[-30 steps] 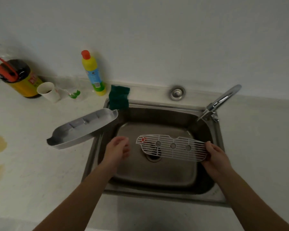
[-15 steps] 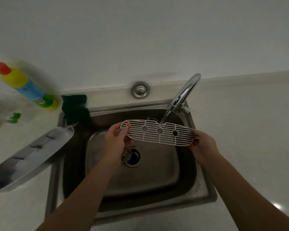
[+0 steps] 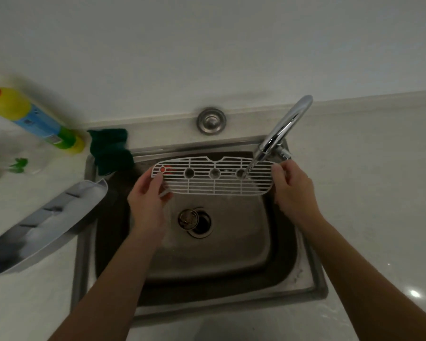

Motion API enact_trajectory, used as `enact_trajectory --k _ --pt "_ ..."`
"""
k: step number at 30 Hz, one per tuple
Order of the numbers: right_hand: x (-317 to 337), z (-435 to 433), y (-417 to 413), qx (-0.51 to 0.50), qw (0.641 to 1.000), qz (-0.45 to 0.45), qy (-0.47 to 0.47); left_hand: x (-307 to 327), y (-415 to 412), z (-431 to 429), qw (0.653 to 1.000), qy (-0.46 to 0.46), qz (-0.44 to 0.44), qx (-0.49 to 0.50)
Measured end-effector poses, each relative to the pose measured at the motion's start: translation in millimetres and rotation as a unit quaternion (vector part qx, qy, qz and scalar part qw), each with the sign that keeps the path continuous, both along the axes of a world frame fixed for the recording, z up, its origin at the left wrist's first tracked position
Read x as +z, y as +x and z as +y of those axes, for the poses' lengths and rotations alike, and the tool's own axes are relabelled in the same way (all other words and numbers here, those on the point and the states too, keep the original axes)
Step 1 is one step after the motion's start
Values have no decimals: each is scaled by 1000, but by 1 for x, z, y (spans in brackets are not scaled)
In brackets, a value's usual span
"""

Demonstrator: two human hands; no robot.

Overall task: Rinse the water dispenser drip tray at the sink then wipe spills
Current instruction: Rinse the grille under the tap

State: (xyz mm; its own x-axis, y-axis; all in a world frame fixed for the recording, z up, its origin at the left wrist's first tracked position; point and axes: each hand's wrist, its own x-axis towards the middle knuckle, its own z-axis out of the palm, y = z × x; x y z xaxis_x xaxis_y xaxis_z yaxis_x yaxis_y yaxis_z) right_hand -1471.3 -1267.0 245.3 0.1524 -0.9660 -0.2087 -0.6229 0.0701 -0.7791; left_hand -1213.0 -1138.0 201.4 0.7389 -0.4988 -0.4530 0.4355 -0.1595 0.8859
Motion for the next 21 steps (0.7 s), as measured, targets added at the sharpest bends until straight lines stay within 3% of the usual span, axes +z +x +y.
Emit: enact_trajectory --k 8,12,18,21 --pt "-11 17 21 21 979 -170 108 -7 11 55 994 89 -56 -14" --pt "-4 22 12 -27 969 -195 150 -17 -1 60 994 101 27 -21" --pt "5 29 -19 -43 973 -192 119 -20 -20 32 984 1 177 -4" --pt "8 37 -35 -43 977 -187 94 -22 -28 13 982 2 187 -14"
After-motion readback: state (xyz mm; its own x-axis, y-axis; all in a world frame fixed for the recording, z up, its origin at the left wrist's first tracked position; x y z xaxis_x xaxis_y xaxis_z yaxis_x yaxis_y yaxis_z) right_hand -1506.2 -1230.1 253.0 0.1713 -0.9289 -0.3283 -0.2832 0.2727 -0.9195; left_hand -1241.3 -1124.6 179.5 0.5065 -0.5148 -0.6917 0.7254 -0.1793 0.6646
